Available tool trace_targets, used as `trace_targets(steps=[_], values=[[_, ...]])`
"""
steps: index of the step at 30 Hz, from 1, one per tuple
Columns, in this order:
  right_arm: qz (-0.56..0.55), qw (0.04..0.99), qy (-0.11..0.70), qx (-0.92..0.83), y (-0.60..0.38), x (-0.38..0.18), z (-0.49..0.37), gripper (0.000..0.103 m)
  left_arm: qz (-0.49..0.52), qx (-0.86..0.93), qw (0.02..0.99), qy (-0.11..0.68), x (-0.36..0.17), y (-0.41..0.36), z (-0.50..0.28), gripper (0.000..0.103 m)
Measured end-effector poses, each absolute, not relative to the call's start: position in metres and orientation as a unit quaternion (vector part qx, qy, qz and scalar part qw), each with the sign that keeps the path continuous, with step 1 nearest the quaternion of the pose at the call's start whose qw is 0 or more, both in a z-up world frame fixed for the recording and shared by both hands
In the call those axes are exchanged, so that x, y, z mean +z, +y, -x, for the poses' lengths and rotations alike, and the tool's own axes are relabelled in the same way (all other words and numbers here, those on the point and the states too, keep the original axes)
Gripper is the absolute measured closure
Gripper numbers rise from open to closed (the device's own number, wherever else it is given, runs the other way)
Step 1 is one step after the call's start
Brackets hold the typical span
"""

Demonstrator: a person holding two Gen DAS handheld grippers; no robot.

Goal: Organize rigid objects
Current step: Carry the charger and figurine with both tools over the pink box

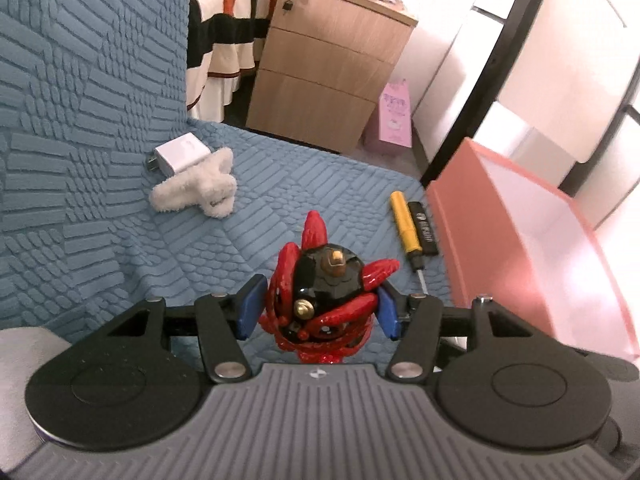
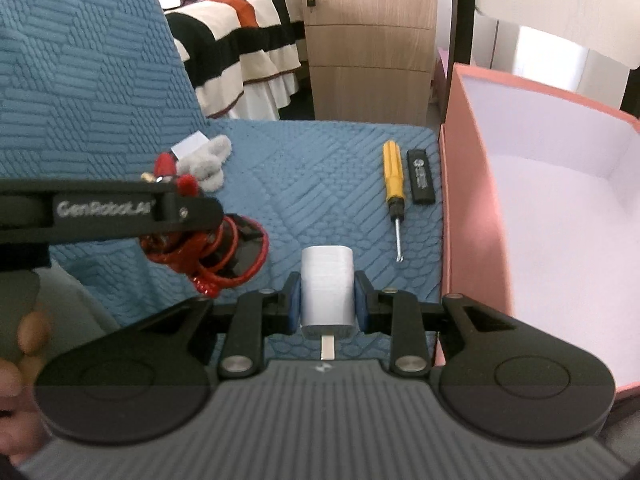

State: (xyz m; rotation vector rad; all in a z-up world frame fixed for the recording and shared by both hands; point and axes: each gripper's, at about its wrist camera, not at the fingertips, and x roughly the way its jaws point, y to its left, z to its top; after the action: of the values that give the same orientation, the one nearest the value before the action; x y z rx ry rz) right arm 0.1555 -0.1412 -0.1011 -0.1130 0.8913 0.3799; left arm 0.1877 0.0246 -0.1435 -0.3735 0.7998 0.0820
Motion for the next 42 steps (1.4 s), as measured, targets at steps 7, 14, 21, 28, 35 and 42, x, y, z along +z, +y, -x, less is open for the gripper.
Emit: trace_targets(steps=[7, 14, 21, 28, 35, 42], values=[[0.045, 0.892, 0.412, 0.177, -0.154, -0.061, -0.151, 0.073, 0.178, 0.026, 0.910, 0.375, -0.106, 0.016, -0.175, 0.040], [0.041, 0.906, 0.383, 0.176, -0.167, -0.018, -0.142, 0.073, 0.185, 0.014, 0.915, 0.359, -0.070, 0.008, -0.167, 0.040], [0.030, 0.913, 0.364, 0.179, -0.181, 0.016, -0.137, 0.073, 0.182, 0.009, 0.921, 0.344, -0.035, -0.007, -0.162, 0.040], [0.020, 0.922, 0.349, 0.166, -0.202, 0.039, -0.140, 0.073, 0.172, -0.007, 0.927, 0.333, -0.005, -0.029, -0.169, 0.040], [0.011, 0.930, 0.337, 0.147, -0.229, 0.059, -0.144, 0.073, 0.165, -0.034, 0.929, 0.328, 0.020, -0.063, -0.190, 0.040], [0.001, 0.935, 0.333, 0.124, -0.265, 0.069, -0.157, 0.073, 0.155, -0.062, 0.929, 0.330, 0.033, -0.112, -0.220, 0.040]])
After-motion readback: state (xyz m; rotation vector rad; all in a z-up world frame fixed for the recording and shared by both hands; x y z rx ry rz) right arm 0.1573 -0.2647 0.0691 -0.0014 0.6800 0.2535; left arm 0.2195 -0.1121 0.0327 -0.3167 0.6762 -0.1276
